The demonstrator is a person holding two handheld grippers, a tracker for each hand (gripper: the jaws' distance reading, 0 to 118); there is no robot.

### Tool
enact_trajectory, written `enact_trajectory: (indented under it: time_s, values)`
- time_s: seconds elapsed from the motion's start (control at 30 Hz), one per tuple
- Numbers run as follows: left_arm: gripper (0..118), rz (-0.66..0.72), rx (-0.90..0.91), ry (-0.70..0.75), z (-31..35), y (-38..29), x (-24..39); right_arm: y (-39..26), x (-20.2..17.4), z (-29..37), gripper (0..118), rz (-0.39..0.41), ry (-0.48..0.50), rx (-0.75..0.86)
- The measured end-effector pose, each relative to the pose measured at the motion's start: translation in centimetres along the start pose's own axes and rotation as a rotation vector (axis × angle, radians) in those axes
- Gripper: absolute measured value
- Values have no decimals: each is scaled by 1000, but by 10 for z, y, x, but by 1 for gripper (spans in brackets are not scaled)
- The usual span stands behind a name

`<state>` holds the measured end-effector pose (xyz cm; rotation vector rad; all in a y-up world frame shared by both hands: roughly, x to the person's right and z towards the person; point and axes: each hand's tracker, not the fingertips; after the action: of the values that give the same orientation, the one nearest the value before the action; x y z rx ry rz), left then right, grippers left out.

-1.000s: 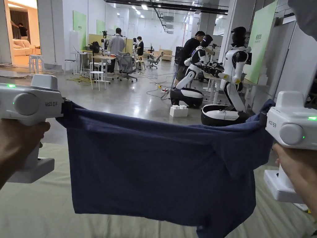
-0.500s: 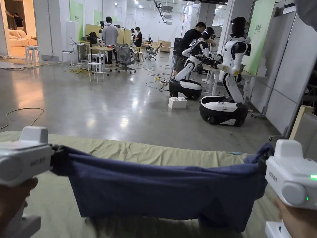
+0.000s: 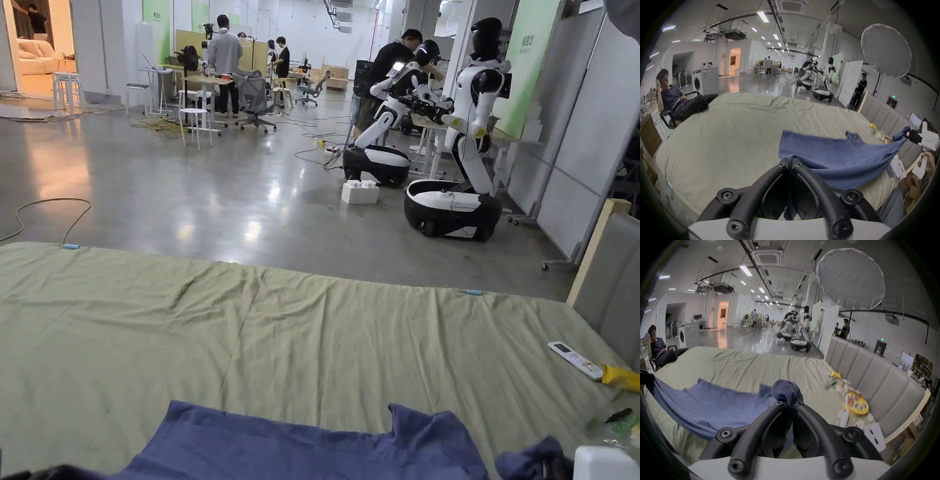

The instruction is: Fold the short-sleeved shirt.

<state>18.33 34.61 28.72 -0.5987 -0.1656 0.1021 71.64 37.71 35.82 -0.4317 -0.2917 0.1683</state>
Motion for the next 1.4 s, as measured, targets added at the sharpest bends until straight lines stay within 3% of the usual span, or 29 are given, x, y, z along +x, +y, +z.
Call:
enact_trajectory:
  time_s: [0.13,0.4,0.6,0.63,0.67,0.73,0.77,0.83,1.03,1.1,1.13,1.23,1.27,1.4]
  values:
    - [3,24,-104,13,-2,-38,-5,-43,-11,7,5,42,9,-126]
    - [3,-4,-252,58,-24,-86,16,-113,-22,-19,5,-17,71,-380]
    - [4,-36,-304,101,-49,-97,28,-125,-35,-29,9,-25,30,-431]
    - [7,-52,-290,112,-45,-97,35,-125,-36,-27,18,-32,23,-429]
    - [21,-72,-277,120,-44,-95,38,-124,-36,-24,40,-45,15,-415]
    - [50,-90,-238,124,-40,-89,44,-118,-36,-17,72,-68,15,-363]
    - [62,-89,-207,125,-36,-85,47,-113,-37,-14,84,-79,11,-327]
    - [63,-83,-132,115,-31,-75,52,-104,-36,-12,91,-101,3,-248]
    - [62,-129,36,103,-50,-49,57,-62,-50,-12,91,-138,32,-43]
    - [59,-128,118,94,-48,-38,66,-47,-60,-12,86,-150,27,34]
    - [55,-126,148,90,-47,-33,70,-41,-64,-11,78,-153,26,68]
    - [21,-137,259,82,-44,-22,86,-23,-80,-7,33,-162,6,177]
    - [16,-143,288,64,-43,-19,90,-19,-84,-5,22,-169,6,213]
    - [8,-122,359,42,-33,-8,106,-5,-96,2,10,-167,14,310]
